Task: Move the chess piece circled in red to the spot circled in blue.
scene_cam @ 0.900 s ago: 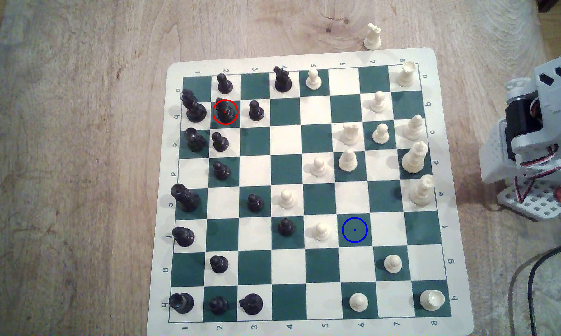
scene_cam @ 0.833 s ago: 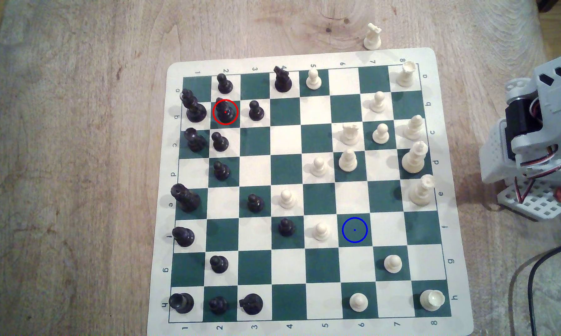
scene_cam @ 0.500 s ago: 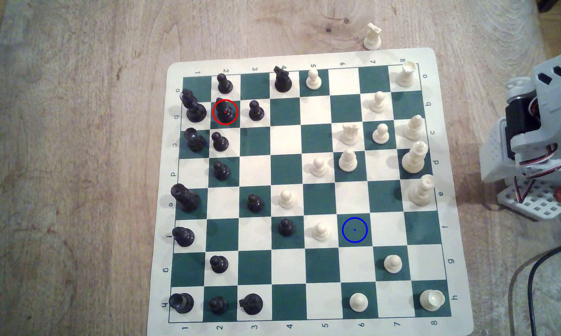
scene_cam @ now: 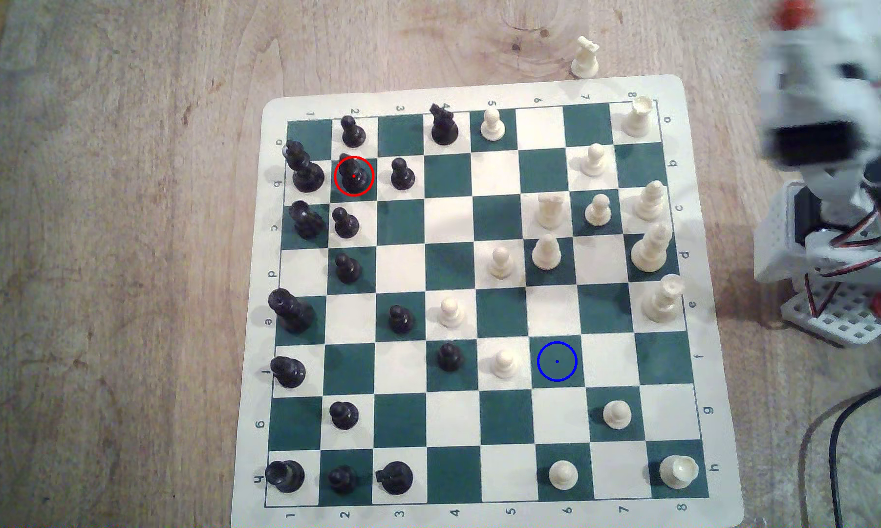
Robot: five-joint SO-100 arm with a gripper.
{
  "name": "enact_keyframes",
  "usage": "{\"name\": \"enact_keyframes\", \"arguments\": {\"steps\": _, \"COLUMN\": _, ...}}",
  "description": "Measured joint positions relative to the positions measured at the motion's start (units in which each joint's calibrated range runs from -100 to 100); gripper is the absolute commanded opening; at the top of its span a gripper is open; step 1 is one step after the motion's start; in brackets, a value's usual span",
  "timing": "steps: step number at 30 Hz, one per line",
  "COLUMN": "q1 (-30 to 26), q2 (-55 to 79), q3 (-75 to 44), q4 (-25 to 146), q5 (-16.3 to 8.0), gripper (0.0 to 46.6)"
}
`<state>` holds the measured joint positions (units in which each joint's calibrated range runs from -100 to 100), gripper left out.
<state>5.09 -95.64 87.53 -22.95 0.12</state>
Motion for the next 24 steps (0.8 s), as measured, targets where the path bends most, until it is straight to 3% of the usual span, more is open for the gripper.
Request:
{"name": "enact_keyframes", "arguments": {"steps": 1, "q1": 0.8, "q2": 0.2, "q3": -1.4, "q4": 6.0, "q5": 0.0, "gripper": 6.3}}
{"name": "enact_keyframes", "arguments": {"steps": 2, "q1": 1.8, "q2": -0.1, "q3": -2.8, "q4": 12.2, "q5": 0.0, "gripper": 1.1}}
{"name": "enact_keyframes", "arguments": {"steps": 3, "q1": 3.3, "q2": 0.1, "q3": -4.5, "q4": 23.2, "q5": 0.0, "gripper": 0.2}}
{"name": "enact_keyframes", "arguments": {"steps": 7, "q1": 4.9, "q2": 6.6, "q3": -9.3, "q4": 38.3, "q5": -0.2, "gripper": 0.2}}
{"name": "enact_keyframes", "arguments": {"steps": 19, "q1": 4.1, "q2": 37.2, "q3": -31.1, "q4": 52.7, "q5": -1.7, "gripper": 0.3}}
{"name": "enact_keyframes", "arguments": {"steps": 24, "q1": 4.1, "q2": 59.7, "q3": -51.7, "q4": 60.7, "q5": -3.1, "gripper": 3.3}}
